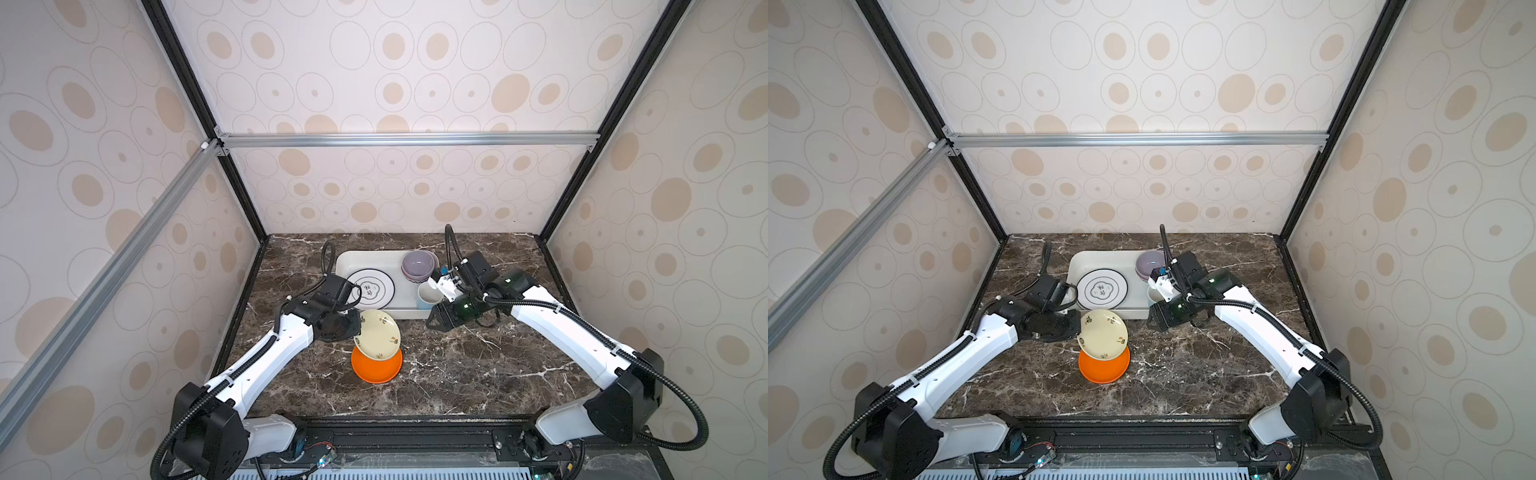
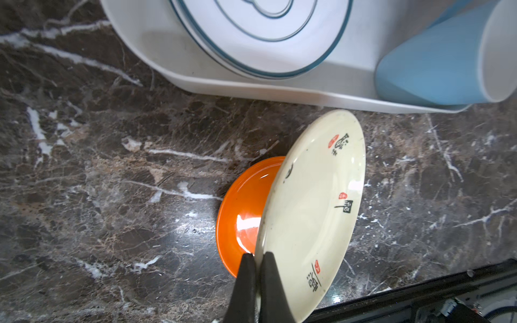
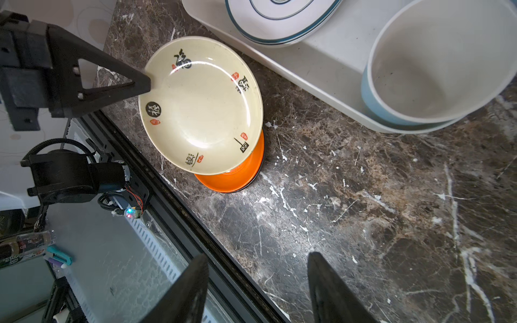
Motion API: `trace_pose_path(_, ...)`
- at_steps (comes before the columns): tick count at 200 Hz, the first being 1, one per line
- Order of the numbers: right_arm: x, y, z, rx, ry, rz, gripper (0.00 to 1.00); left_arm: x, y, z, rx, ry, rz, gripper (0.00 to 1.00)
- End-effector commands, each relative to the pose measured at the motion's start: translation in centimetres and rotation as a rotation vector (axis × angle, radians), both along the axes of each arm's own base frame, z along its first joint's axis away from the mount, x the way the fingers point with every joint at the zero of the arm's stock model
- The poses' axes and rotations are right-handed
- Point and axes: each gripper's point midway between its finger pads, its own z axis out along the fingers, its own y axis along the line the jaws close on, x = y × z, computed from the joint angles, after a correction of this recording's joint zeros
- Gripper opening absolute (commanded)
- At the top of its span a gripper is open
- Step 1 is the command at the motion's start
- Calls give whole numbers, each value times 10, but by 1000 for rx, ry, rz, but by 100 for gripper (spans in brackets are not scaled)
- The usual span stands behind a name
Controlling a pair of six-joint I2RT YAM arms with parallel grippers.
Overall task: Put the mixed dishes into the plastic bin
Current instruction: 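Lift the cream plate off the orange plate with the left gripper, then lower the cream plate into the bin onto the teal-rimmed plate, left gripper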
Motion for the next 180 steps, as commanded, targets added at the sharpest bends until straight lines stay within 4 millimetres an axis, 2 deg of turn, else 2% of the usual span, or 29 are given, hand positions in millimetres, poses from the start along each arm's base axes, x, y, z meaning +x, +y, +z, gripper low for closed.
trace_pose_path(1,4,-1,10,8,-14,10,60,9,-9,34,-60,-54,-49,0)
trace_pose_path(39,13,2,23,33,-45,9,60,48,-6,76,-120,-147,-35,0)
trace_pose_path(53,16,5,29,42,-53,12,60,66,-1,85,-119,-172,-24,0)
trace_pose_path(71,21,10,39,59,-64,16,60,91,6,85,-111,-187,-5,0)
trace_pose_path(89,26,15,48,73,-73,21,61,113,9,78,-107,-190,5,0)
trace_pose_path(135,44,22,67,80,-114,2,62,158,22,41,-72,-151,3,0)
trace_pose_path(180,62,29,68,49,-117,0,64,194,27,6,-73,-113,-4,0)
